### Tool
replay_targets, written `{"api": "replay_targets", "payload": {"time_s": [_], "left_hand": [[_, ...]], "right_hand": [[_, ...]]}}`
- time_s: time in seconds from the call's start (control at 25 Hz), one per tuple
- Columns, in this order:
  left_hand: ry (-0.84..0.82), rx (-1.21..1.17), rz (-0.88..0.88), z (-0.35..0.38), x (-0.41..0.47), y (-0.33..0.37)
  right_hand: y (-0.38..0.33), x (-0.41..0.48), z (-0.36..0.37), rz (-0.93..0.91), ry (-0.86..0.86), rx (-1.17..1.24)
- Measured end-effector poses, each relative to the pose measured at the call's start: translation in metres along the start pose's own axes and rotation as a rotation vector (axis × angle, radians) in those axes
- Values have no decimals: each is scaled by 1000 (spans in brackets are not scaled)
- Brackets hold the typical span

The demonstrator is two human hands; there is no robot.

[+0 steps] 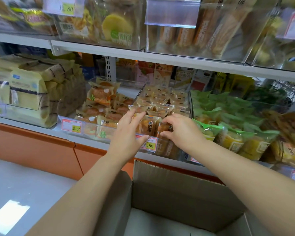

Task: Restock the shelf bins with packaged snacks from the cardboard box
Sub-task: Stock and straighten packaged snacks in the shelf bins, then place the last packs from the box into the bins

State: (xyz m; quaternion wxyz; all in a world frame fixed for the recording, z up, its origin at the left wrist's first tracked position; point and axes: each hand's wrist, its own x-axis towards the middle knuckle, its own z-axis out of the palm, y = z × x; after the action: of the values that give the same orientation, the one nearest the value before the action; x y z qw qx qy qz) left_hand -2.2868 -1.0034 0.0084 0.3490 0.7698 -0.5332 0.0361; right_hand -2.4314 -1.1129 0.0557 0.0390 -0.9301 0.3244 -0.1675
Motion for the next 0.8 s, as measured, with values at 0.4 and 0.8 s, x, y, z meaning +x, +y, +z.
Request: {"api": "replay_targets", "payload": {"time_s": [0.4,0.8], "left_hand": [[-30,27,12,1,-7,-6],[-501,279,569,93,-124,-1]], "right_hand": [[-3,-24,-10,45,35,132],[135,-199,131,370,-861,168]]}}
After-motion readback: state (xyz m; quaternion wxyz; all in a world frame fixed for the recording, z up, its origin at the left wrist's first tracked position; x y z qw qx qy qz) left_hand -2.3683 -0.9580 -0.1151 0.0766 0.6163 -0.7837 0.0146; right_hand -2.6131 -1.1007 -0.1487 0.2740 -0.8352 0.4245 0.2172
